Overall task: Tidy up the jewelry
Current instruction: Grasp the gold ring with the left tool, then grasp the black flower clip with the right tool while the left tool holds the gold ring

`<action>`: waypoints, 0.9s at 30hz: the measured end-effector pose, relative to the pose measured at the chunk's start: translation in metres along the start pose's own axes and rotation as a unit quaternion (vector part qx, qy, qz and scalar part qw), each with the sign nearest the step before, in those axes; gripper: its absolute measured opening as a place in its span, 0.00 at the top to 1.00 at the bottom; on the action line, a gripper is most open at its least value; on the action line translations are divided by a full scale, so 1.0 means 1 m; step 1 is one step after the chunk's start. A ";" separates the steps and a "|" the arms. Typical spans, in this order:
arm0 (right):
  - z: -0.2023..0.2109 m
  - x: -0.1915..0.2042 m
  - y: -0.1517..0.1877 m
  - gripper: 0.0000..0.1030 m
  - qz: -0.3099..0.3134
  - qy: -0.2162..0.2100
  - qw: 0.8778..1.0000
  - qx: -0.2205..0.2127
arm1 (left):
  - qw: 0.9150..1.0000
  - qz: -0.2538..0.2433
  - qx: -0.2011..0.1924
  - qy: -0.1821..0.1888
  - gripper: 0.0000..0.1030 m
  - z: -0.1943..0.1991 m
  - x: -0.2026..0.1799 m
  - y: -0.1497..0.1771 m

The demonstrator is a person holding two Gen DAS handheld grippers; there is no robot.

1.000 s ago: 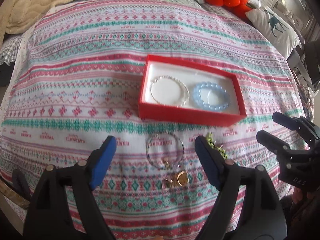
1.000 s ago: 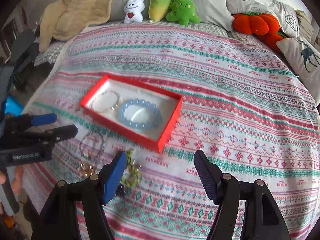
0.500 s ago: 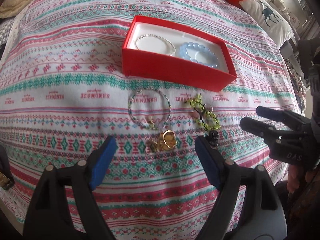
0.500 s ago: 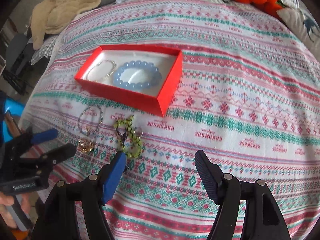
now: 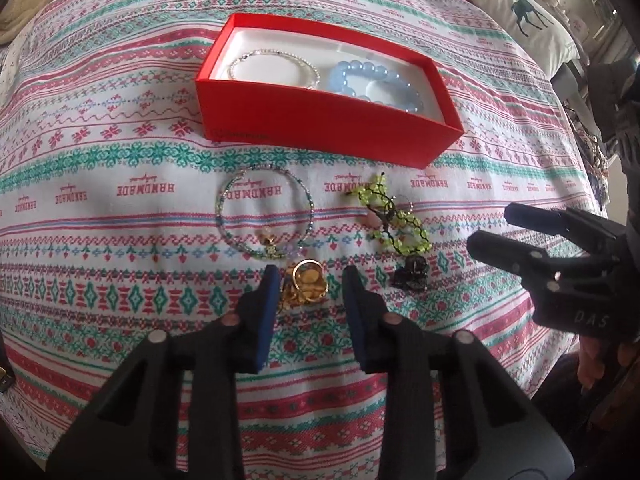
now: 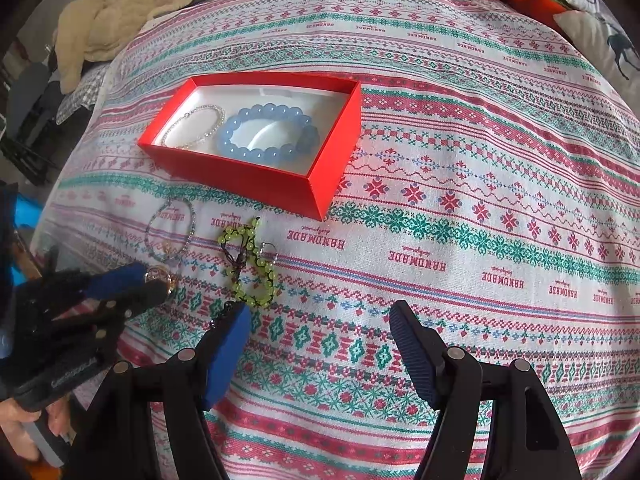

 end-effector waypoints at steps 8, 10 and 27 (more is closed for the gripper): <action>-0.003 0.002 0.000 0.29 0.004 0.000 1.000 0.003 | 1.000 -0.002 0.007 -0.016 0.82 -0.009 0.002 -0.003; -0.004 0.004 0.001 0.29 0.007 0.000 1.000 0.003 | 1.000 -0.003 0.007 -0.020 0.86 -0.011 0.000 -0.005; -0.011 0.025 0.001 0.29 0.009 -0.038 0.999 0.024 | 0.999 -0.012 -0.031 -0.021 0.88 0.024 0.006 -0.009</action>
Point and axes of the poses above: each gripper's, at about its wrist camera, not at the fingertips, and z roughly against the way its jaws point, x to its left, y to its underside, the point moved 7 cm from there along -z, roughly the way its jaws point, and after that the axes turned 10 degrees about y, right-handed, at the moved point
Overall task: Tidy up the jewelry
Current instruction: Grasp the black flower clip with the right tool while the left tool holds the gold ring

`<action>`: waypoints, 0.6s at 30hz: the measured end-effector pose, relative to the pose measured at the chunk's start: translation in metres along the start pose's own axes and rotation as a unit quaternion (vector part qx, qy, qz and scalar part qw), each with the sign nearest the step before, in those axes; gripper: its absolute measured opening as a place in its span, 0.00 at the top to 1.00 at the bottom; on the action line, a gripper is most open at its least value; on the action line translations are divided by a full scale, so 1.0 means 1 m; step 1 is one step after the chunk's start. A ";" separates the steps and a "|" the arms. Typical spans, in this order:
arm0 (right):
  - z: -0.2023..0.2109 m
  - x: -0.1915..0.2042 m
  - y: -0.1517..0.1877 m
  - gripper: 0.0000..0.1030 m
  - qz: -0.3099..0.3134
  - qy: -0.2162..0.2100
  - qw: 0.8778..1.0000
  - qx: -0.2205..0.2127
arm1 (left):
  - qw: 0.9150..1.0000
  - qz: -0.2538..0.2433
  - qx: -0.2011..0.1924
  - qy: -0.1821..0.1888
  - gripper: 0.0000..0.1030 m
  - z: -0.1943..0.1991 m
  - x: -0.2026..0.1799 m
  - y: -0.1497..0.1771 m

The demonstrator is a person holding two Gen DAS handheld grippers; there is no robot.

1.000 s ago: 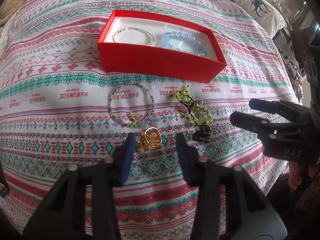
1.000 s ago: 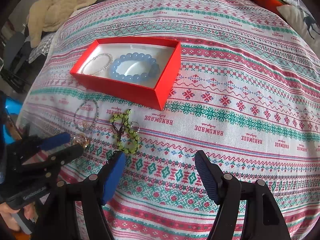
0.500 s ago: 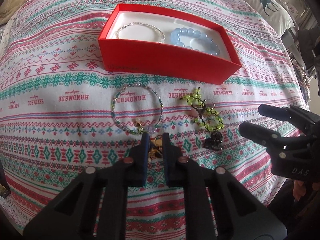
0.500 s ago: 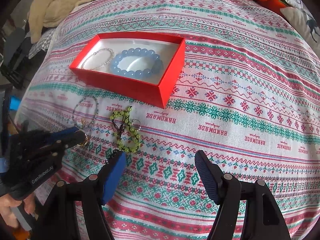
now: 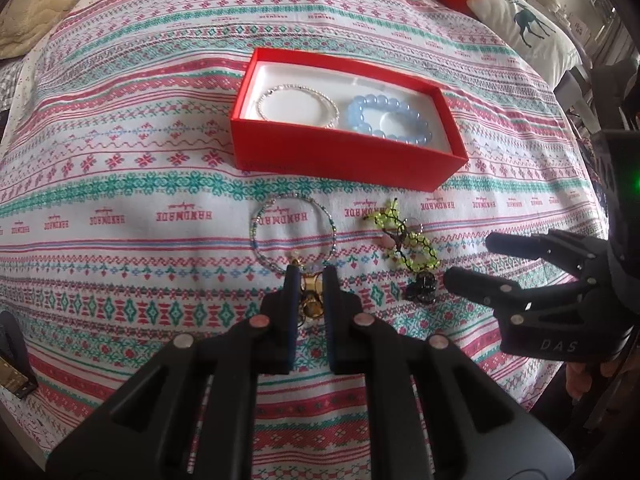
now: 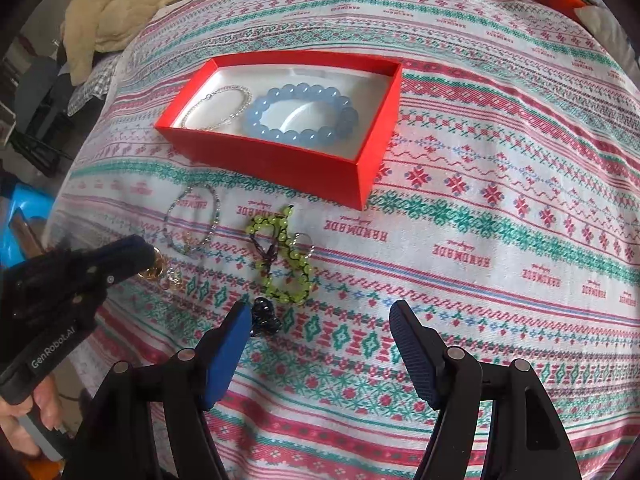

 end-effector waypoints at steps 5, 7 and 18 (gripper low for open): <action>-0.003 0.007 0.002 0.30 0.001 -0.005 1.000 0.003 | 1.000 0.003 -0.003 -0.001 0.88 0.004 0.003 0.001; -0.004 0.010 0.003 0.32 0.001 -0.012 1.000 0.004 | 1.000 0.006 -0.003 -0.001 0.88 0.005 0.004 0.002; -0.022 0.041 0.008 0.61 0.001 -0.050 0.998 0.035 | 1.000 0.010 0.001 -0.002 0.88 0.002 0.004 0.006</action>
Point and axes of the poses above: each gripper's, at about its wrist camera, not at the fingertips, and z roughly against the way its jaws point, x to its left, y to its underside, the point moved 7 cm from there along -z, roughly the way its jaws point, and after that the axes turned 10 degrees about y, right-handed, at the moved point
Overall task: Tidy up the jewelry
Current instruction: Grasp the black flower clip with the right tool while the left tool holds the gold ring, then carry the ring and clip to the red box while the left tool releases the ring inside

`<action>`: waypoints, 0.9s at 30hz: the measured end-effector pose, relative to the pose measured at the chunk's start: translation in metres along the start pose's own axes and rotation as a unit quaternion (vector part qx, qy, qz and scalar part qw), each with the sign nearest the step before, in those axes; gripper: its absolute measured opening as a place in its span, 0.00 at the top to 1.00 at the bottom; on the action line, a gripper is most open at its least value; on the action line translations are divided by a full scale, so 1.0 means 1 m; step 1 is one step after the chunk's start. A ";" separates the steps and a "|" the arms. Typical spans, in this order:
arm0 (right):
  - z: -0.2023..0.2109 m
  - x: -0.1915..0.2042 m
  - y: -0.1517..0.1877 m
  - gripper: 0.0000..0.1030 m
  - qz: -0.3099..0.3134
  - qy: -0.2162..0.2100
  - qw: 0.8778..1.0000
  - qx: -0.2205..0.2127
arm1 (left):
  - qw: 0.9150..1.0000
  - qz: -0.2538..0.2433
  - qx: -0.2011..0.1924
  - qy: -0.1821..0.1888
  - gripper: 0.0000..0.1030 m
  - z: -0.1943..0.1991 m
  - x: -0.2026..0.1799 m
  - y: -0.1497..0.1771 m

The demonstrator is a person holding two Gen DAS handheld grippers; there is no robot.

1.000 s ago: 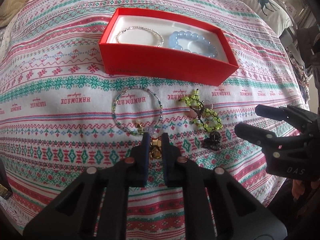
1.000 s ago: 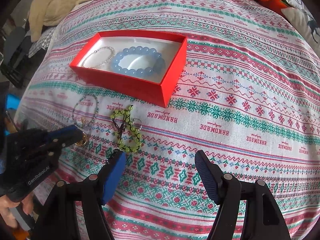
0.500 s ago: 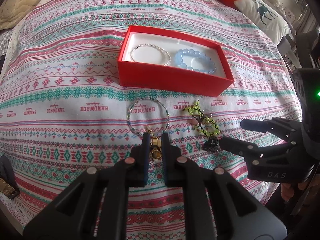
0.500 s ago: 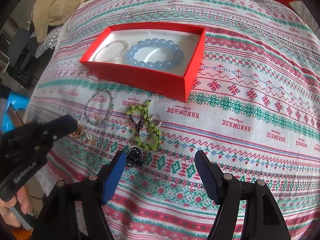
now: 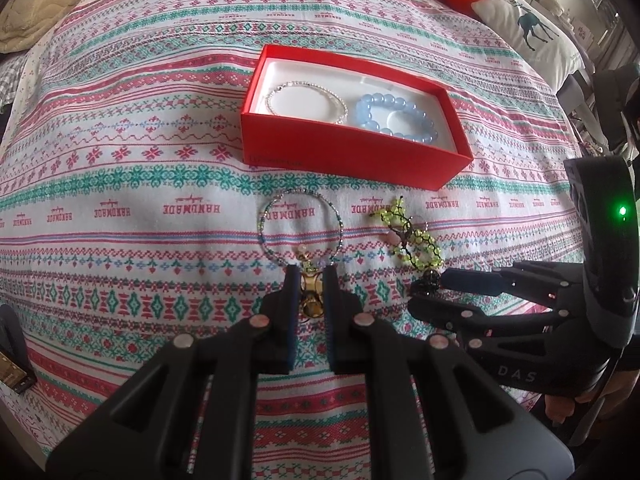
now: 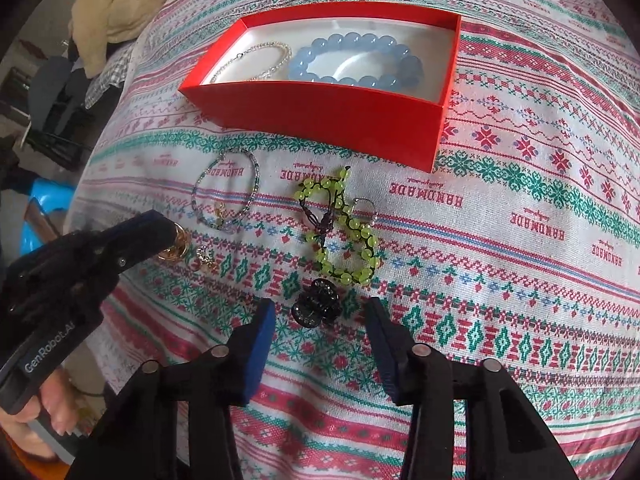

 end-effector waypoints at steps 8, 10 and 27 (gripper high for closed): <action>-0.006 0.019 -0.009 0.77 0.012 0.008 1.000 -0.007 | 1.000 0.008 0.001 -0.003 0.88 -0.001 0.003 0.004; -0.004 0.022 -0.011 0.77 0.014 0.004 1.000 -0.009 | 1.000 0.008 -0.001 -0.003 0.88 0.001 0.005 0.004; 0.059 -0.008 -0.033 0.77 -0.015 -0.023 0.996 -0.088 | 0.999 0.000 -0.035 -0.006 0.88 0.026 0.000 -0.029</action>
Point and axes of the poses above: each gripper's, at about its wrist camera, not at the fingertips, and z roughly against the way its jaws point, x to its left, y to its underside, the point moved 7 cm from there along -z, roughly the way its jaws point, and after that the axes turned 10 degrees about y, right-handed, at the moved point
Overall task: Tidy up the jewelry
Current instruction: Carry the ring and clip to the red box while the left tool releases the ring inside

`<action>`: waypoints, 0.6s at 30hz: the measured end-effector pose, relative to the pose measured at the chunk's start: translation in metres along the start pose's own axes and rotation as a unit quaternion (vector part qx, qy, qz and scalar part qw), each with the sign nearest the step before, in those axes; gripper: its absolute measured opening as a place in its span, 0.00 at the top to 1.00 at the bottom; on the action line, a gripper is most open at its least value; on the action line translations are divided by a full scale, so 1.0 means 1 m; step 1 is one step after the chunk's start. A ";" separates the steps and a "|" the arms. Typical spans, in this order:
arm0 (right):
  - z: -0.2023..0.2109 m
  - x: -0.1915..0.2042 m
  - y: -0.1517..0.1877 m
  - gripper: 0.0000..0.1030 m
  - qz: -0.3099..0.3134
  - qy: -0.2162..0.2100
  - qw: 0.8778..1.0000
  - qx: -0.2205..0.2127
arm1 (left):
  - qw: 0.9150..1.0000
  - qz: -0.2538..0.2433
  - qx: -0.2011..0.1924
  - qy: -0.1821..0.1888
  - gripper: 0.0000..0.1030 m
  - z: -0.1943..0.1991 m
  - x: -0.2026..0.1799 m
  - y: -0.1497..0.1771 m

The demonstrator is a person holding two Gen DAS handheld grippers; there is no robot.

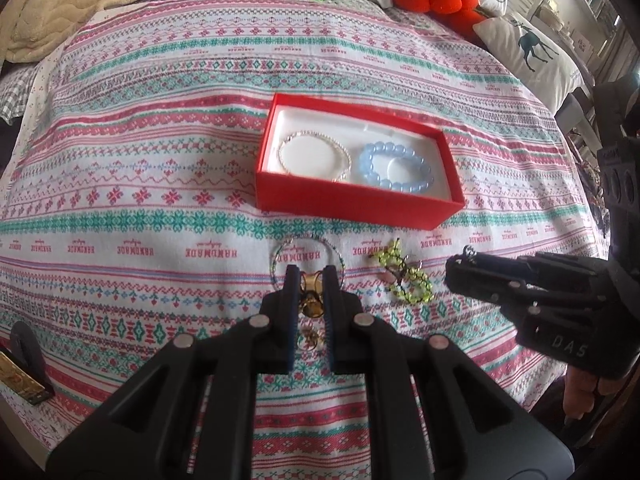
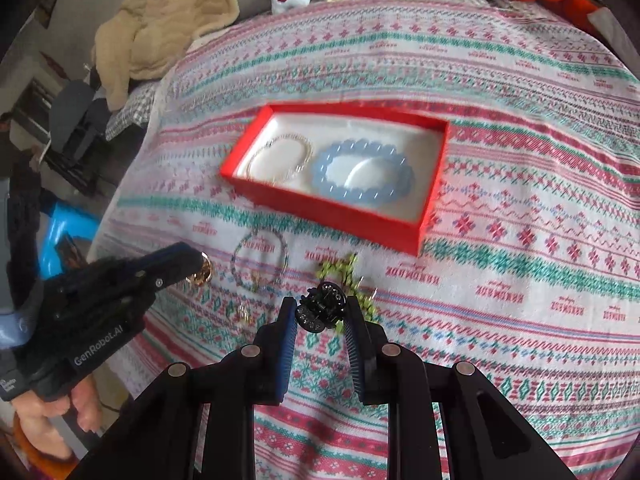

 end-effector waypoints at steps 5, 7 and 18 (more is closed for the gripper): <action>0.013 -0.018 -0.021 0.77 -0.027 -0.005 0.999 -0.025 | 1.000 -0.001 -0.014 0.001 0.88 0.003 -0.004 -0.021; 0.014 -0.021 -0.028 0.77 -0.037 -0.007 0.999 -0.031 | 1.000 -0.002 -0.020 0.002 0.88 0.003 -0.007 -0.028; 0.008 -0.031 -0.053 0.77 -0.060 -0.007 0.997 -0.049 | 0.999 -0.010 -0.031 -0.013 0.88 -0.016 -0.015 -0.063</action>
Point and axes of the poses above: each gripper's, at about its wrist camera, not at the fingertips, and z roughly against the way its jaws point, x to its left, y to its underside, the point moved 7 cm from there along -z, roughly the way its jaws point, and after that the axes turned 10 degrees about y, right-handed, at the moved point
